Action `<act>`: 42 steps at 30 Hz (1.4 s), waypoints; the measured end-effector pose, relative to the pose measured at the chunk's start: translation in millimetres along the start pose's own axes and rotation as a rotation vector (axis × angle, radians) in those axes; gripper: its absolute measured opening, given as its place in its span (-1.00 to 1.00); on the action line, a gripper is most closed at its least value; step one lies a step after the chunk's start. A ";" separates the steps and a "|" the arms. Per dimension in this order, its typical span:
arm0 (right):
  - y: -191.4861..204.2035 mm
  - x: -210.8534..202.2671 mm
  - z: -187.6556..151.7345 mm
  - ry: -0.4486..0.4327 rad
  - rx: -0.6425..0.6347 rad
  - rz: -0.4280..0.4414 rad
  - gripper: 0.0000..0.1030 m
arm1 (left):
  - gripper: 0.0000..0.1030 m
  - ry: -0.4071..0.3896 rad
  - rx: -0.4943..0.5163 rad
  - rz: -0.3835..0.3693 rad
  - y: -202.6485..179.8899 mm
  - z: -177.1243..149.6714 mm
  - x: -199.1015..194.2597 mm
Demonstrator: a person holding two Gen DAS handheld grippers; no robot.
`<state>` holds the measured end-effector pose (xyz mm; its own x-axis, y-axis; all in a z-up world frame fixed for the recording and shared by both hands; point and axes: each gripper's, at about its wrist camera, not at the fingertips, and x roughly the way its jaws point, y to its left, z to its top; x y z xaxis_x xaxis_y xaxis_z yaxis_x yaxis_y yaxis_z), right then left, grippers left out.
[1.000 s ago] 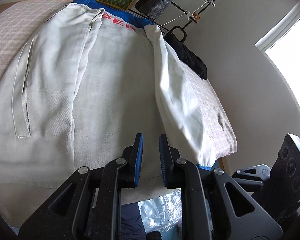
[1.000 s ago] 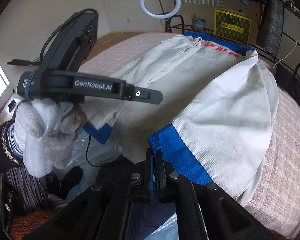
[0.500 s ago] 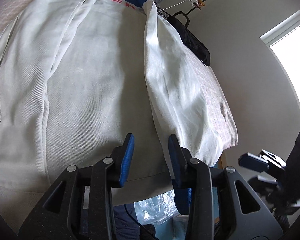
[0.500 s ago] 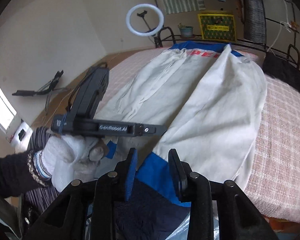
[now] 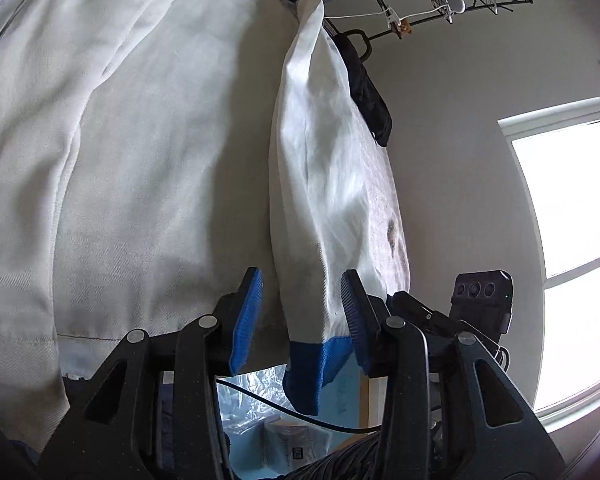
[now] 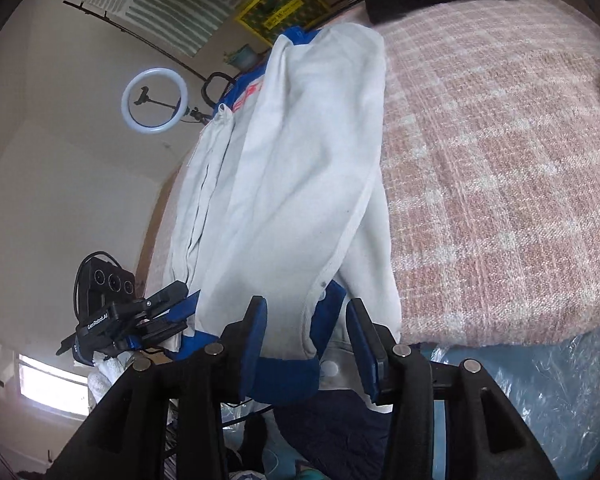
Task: Fold large clothes
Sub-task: 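Fold the held sleeve over the jacket back toward the left gripper, then lay the blue cuff down along the jacket hem and open the right gripper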
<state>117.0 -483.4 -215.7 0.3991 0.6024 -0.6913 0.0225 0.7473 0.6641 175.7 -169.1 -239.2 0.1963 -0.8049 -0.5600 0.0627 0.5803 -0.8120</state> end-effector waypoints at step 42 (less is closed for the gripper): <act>17.7 -53.7 9.0 -0.194 -0.099 -0.165 -0.08 | -0.56 -0.068 0.604 0.277 -98.2 -90.3 31.6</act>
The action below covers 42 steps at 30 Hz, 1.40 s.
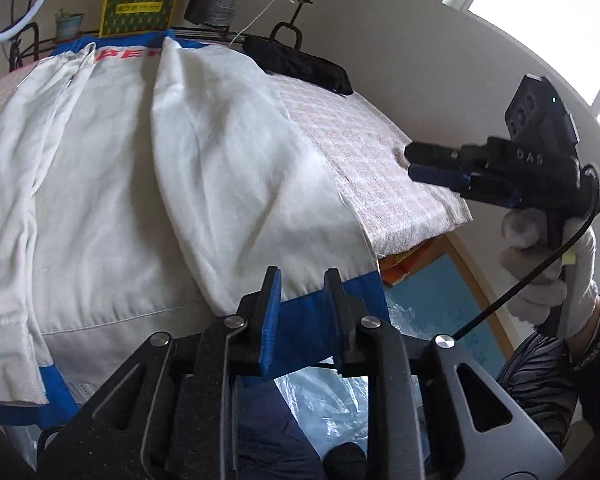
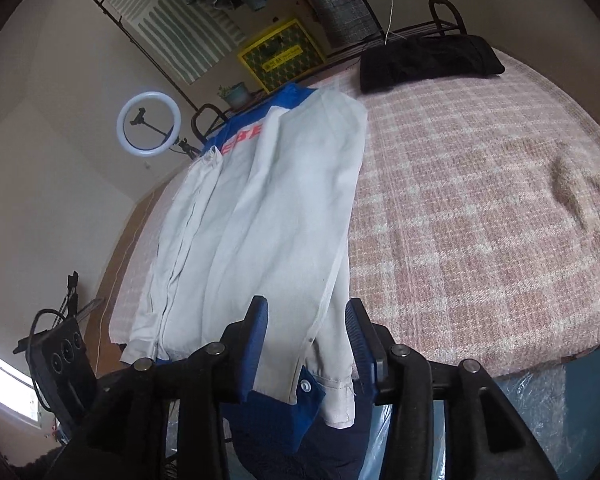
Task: Fold large clothes
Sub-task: 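Lay the blue cuff down along the jacket hem and open the right gripper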
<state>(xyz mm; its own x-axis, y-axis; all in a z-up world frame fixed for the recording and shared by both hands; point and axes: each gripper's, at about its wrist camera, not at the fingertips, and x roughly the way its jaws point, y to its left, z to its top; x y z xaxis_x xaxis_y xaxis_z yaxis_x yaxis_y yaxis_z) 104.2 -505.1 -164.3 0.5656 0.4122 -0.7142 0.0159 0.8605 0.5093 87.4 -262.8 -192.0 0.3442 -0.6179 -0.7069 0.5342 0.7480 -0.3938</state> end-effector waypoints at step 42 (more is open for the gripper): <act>-3.2 54.9 -58.9 0.328 -0.076 -0.040 -0.94 | -0.53 0.011 0.001 0.128 34.5 -17.3 7.8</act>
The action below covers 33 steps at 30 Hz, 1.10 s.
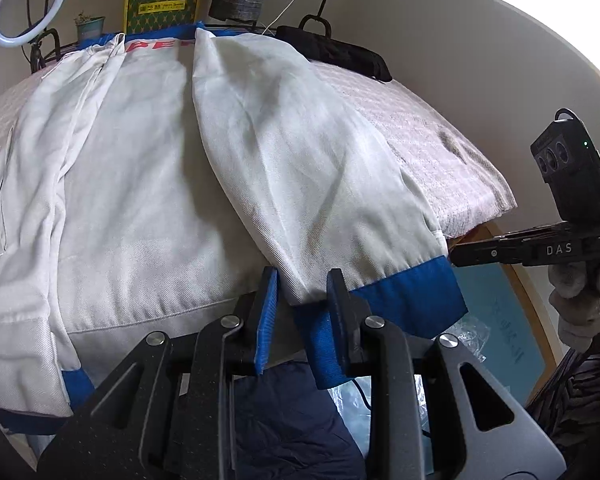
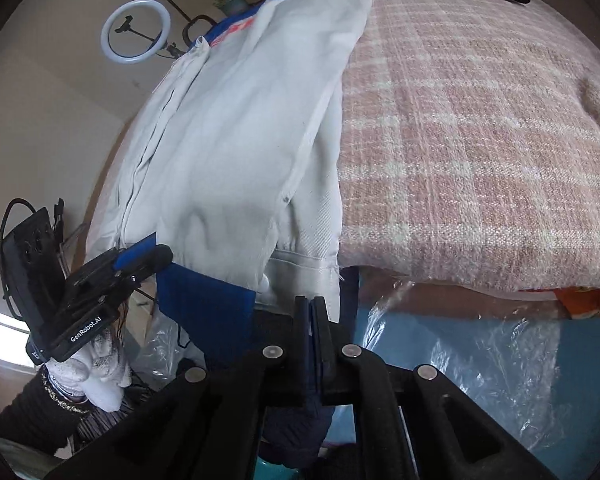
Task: Fold large clothes
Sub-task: 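Lay the blue cuff down along the jacket hem and open the right gripper, then grasp the jacket hem edge with the left gripper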
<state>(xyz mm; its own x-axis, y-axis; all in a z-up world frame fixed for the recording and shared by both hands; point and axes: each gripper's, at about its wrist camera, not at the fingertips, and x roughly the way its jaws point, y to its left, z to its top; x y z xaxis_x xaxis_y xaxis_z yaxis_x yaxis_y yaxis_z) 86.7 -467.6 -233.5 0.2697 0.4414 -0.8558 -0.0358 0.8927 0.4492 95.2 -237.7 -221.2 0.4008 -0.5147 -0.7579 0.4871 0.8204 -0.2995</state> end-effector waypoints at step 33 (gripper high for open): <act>-22.5 -184.6 0.5 -0.584 0.061 0.131 0.18 | 0.52 -0.063 0.487 0.226 -160.3 -16.1 62.0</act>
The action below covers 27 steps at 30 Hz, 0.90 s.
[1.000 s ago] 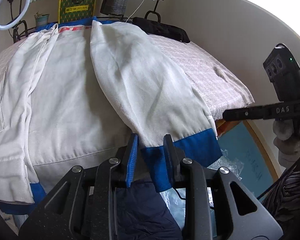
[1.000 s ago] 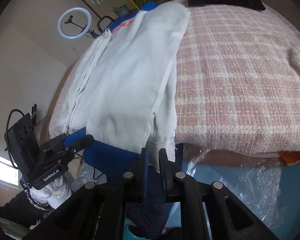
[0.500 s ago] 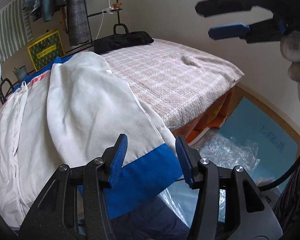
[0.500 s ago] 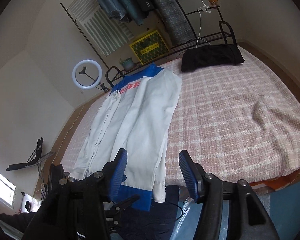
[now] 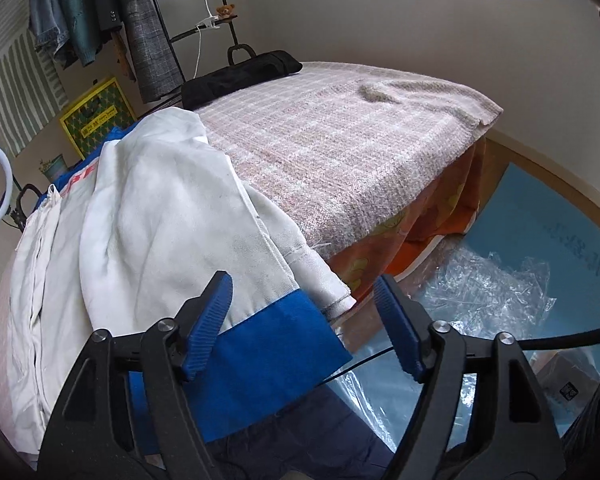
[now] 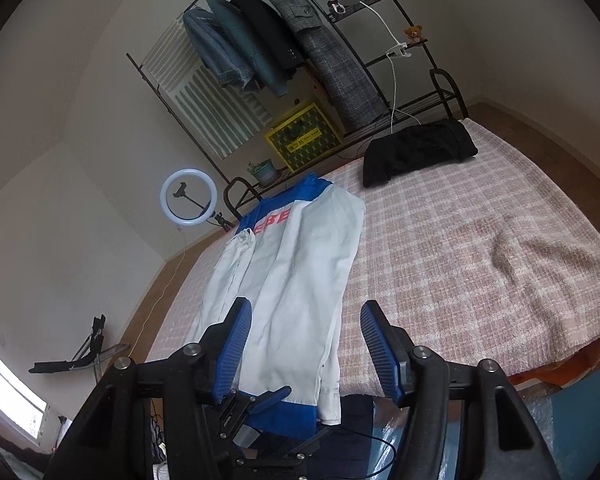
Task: Fold large clothes
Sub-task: 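Grasp the jacket hem edge with the left gripper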
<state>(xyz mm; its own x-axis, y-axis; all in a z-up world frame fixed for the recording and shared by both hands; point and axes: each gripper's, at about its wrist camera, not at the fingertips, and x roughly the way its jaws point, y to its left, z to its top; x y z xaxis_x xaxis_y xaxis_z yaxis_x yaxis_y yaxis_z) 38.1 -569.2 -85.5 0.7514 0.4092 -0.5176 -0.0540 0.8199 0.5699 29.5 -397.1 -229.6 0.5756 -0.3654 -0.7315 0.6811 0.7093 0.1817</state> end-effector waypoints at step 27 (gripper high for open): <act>-26.7 71.2 15.0 0.077 0.091 0.018 0.18 | -0.84 0.011 -0.399 -0.243 80.4 -3.8 -27.9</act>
<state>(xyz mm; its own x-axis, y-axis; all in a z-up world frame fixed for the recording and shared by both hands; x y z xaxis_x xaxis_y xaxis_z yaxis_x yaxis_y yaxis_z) 102.9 -567.9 -128.0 0.6981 0.4559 -0.5521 -0.0042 0.7736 0.6336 66.4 -327.7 -197.0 0.4145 -0.5450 -0.7288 0.5676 0.7808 -0.2611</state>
